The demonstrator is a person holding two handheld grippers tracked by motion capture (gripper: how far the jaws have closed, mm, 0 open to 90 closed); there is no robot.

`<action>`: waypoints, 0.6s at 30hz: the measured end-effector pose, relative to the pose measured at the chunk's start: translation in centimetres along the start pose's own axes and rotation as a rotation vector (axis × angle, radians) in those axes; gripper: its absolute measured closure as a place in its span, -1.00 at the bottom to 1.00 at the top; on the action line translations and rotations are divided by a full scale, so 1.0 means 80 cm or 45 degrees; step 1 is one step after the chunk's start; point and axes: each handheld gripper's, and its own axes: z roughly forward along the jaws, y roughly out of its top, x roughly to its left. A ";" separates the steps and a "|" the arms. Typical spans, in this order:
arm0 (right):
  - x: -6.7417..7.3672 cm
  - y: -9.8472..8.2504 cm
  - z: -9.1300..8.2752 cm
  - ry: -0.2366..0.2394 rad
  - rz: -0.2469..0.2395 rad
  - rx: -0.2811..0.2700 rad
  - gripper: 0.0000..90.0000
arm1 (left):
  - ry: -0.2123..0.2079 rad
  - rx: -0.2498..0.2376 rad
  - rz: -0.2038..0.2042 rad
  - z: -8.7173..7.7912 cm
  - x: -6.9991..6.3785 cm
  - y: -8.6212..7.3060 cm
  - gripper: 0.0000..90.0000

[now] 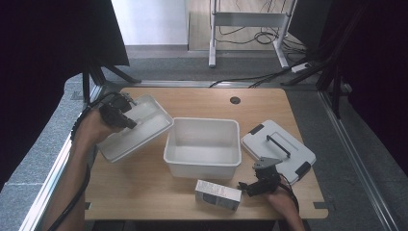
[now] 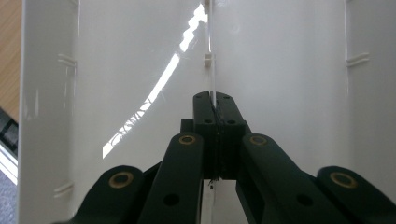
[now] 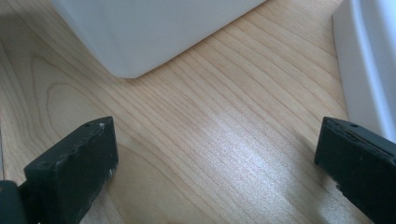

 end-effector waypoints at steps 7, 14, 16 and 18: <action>0.000 0.000 0.000 0.000 0.002 -0.001 -1.00 | 0.016 0.004 -0.038 -0.003 0.009 -0.020 0.98; 0.000 0.000 0.000 0.002 0.002 0.001 -1.00 | -0.004 0.018 -0.059 0.023 0.013 -0.038 0.98; 0.000 0.000 0.000 0.001 0.000 0.000 -1.00 | -0.012 0.018 -0.065 0.033 0.013 -0.044 0.98; 0.000 0.000 0.000 0.001 0.000 0.000 -1.00 | -0.012 0.019 -0.067 0.038 0.012 -0.046 0.98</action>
